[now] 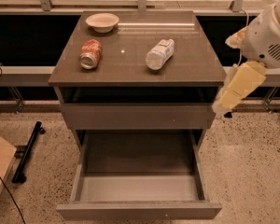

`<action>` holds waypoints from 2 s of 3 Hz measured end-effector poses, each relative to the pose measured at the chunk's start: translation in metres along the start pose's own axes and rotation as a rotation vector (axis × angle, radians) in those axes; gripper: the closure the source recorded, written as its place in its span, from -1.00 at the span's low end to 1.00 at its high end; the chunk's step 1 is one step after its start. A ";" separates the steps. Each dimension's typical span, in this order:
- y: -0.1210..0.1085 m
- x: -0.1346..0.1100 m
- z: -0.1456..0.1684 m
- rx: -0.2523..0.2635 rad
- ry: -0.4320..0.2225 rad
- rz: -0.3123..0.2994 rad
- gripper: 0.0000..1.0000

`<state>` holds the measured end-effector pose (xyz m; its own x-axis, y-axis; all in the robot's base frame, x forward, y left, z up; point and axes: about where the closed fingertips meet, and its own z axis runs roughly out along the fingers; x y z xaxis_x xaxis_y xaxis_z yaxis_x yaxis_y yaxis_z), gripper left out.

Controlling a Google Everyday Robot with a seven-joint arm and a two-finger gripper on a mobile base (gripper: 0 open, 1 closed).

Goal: Place blue plastic bottle into middle drawer

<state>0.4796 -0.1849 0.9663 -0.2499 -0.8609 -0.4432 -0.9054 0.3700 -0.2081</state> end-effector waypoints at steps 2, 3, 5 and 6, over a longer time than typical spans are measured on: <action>-0.019 -0.028 0.046 -0.044 -0.124 0.078 -1.00; -0.019 -0.028 0.046 -0.044 -0.124 0.078 -1.00; -0.030 -0.042 0.072 -0.028 -0.242 0.130 -1.00; -0.034 -0.045 0.084 0.003 -0.299 0.173 -1.00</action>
Offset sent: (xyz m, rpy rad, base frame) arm 0.0449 0.0367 -0.0219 0.1935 0.0131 -0.0321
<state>0.5507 -0.1296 0.9197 -0.2875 -0.6448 -0.7082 -0.8573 0.5030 -0.1099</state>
